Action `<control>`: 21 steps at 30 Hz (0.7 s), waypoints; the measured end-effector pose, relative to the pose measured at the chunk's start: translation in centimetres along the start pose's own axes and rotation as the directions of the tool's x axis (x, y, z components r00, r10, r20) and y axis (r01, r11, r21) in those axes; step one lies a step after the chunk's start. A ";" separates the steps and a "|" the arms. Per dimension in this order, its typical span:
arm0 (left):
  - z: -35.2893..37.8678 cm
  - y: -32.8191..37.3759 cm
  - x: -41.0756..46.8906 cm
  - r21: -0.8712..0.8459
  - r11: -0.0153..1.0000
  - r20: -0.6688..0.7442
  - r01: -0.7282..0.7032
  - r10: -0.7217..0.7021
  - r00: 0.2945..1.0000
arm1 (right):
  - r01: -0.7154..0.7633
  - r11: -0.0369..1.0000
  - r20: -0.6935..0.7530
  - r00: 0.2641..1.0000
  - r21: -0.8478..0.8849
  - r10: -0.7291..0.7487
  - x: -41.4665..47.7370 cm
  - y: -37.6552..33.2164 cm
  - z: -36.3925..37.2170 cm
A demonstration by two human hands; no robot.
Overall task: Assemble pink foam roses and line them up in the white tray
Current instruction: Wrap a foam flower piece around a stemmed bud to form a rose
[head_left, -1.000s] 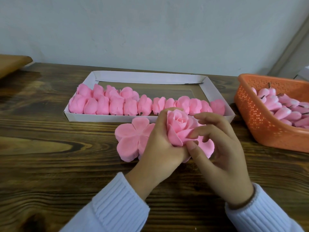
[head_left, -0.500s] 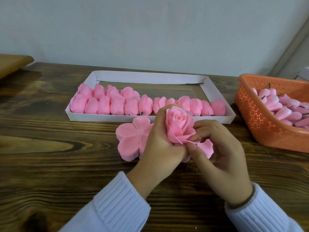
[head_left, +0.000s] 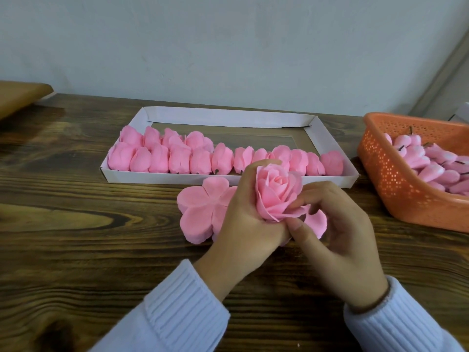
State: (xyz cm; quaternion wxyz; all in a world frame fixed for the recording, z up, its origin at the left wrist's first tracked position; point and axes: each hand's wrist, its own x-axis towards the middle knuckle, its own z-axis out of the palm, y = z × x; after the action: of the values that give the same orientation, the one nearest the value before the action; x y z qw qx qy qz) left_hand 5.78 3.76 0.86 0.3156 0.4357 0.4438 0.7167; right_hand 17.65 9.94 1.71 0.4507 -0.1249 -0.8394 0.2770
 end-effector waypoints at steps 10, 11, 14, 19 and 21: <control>-0.2 0.9 -0.3 0.108 0.993 -0.011 -0.048 0.050 0.999 | -0.158 0.936 -0.093 0.976 0.314 0.196 -0.4 0.6 0.4; -0.2 1.0 -0.3 0.098 0.994 -0.005 -0.054 0.055 0.998 | -0.241 0.885 -0.087 0.950 0.399 0.299 -0.3 0.7 0.5; -0.2 1.4 -0.5 0.035 0.999 0.027 -0.038 0.038 0.999 | -0.542 0.623 0.152 0.809 0.564 0.567 -0.3 1.0 0.7; -0.3 1.7 -0.8 -0.083 0.995 0.164 0.052 -0.038 0.986 | -0.743 0.349 0.559 0.663 0.571 0.497 0.0 0.0 0.7; -0.4 1.6 -0.7 -0.051 0.997 0.171 0.055 -0.046 0.984 | -0.769 0.312 0.614 0.635 0.558 0.468 -0.1 -0.1 0.7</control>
State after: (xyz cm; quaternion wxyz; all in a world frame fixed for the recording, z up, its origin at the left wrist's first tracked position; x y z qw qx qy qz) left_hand 5.64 2.36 2.00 0.3822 0.4748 0.4062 0.6808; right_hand 17.14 9.63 1.42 0.1585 -0.1822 -0.5719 0.7840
